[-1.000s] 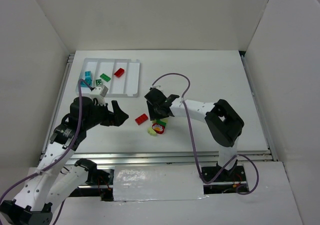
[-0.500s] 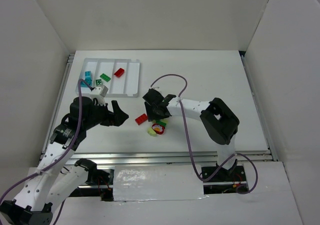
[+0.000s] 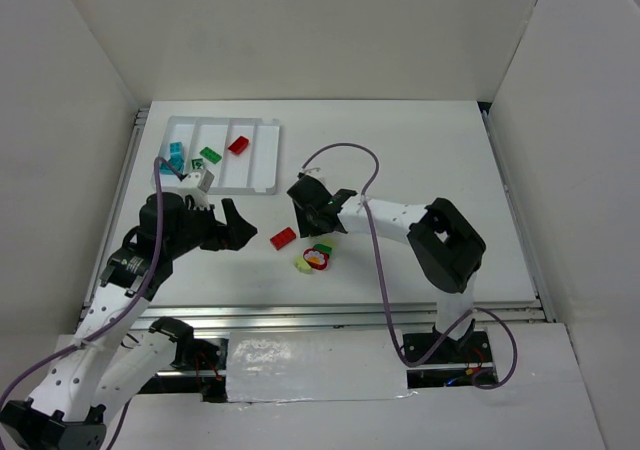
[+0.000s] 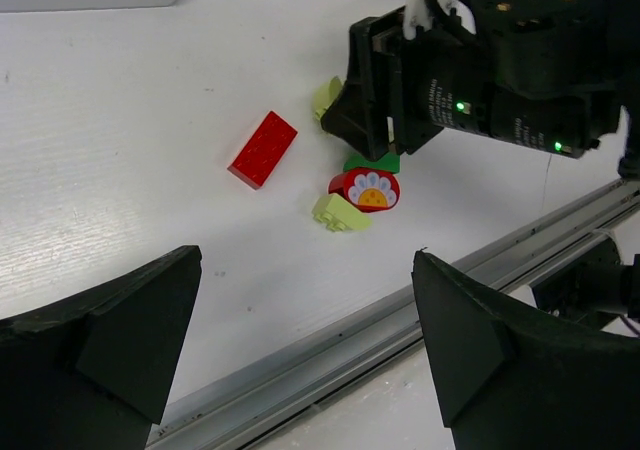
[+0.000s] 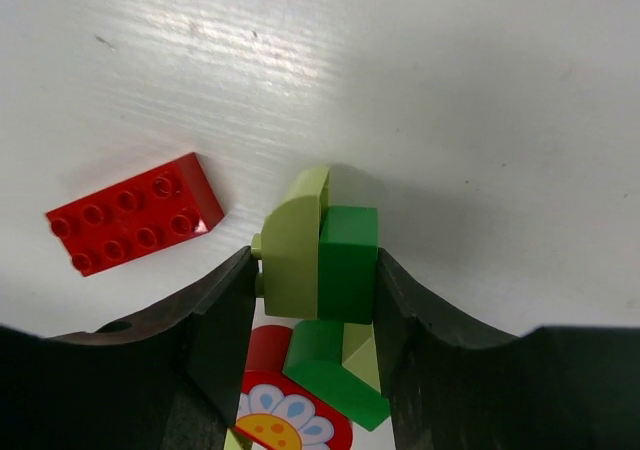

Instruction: Sort the legos into containers by color

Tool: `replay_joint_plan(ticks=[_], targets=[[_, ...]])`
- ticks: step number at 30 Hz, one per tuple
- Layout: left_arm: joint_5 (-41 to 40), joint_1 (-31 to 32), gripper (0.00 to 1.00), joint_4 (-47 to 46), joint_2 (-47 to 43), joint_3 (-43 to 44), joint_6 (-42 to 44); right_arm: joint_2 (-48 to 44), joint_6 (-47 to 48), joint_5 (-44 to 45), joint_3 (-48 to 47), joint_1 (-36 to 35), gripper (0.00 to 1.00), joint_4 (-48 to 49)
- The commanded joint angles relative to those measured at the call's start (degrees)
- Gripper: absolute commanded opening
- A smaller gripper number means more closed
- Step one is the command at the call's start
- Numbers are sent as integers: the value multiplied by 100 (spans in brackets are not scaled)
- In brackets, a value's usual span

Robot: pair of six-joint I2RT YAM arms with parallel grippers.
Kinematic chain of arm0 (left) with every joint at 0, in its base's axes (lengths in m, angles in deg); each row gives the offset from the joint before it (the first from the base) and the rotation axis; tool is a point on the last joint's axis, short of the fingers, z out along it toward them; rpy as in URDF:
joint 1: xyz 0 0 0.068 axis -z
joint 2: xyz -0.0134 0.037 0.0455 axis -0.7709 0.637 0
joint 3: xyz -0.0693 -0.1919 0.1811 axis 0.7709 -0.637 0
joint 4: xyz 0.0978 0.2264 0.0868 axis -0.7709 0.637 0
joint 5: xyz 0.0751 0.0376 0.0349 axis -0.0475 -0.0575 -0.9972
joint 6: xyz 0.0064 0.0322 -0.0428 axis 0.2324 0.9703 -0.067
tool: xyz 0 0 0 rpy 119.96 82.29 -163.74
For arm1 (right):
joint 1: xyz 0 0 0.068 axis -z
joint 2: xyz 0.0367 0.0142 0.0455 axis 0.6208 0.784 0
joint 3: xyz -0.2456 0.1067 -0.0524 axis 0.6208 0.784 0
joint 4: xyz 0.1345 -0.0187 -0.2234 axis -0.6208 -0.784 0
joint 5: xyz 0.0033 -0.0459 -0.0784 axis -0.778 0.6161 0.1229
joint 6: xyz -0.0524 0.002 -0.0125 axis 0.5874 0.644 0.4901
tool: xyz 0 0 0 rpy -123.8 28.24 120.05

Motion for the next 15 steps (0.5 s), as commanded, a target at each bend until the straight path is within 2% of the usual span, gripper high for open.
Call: replay_joint_plan(ticks=[1,3,6,10,12,15], targets=[[-124,-58,99,-400,49,15,-383,-755,301,358,230,-75,0,524],[-37,-58,100,-707,58,-240,-971,-1290,477,253,486,-128,0,910],[464,-58,99,-1375,172,-477,-1701,-2160,741,157,1458,-338,0,1498],[1184,-5,98,-2839,251,-933,-2780,-3424,1181,-651,2384,-681,0,2342],[1387,178,98,-3291,356,-1005,-2959,-3821,1225,-740,2640,-962,0,2370],[1212,495,97,-3240,541,-830,-2951,-4095,1120,-425,2746,-1269,0,2344]])
